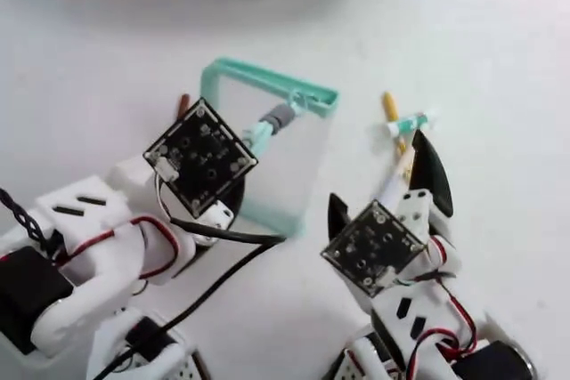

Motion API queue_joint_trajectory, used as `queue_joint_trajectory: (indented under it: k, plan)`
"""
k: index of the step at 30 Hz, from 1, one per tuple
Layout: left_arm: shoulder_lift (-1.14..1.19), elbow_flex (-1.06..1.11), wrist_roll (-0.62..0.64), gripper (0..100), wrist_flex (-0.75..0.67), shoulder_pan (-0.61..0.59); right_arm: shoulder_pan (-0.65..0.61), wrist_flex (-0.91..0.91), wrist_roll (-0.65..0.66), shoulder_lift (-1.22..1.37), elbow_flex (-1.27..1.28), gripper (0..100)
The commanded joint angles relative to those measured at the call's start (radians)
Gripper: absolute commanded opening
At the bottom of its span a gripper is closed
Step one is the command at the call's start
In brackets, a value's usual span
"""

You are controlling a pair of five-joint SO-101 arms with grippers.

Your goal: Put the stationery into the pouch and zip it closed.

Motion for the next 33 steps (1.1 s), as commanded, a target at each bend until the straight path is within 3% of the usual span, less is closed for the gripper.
queue_joint_trajectory:
  k: [1,14,24,33]
  plan:
    - [-0.013,-0.002,-0.006,4,0.002,-0.005,-0.010,-0.028,0.021,0.050,-0.029,42.3]
    - [-0.015,-0.003,-0.006,4,0.049,-0.012,-0.007,-0.232,0.040,0.280,-0.083,42.3]
    - [-0.015,-0.002,-0.006,4,0.049,-0.185,0.107,-0.397,0.012,0.435,-0.075,42.3]
    - [-0.015,-0.002,-0.006,4,0.049,-0.179,0.038,-0.446,0.089,0.636,-0.080,42.3]
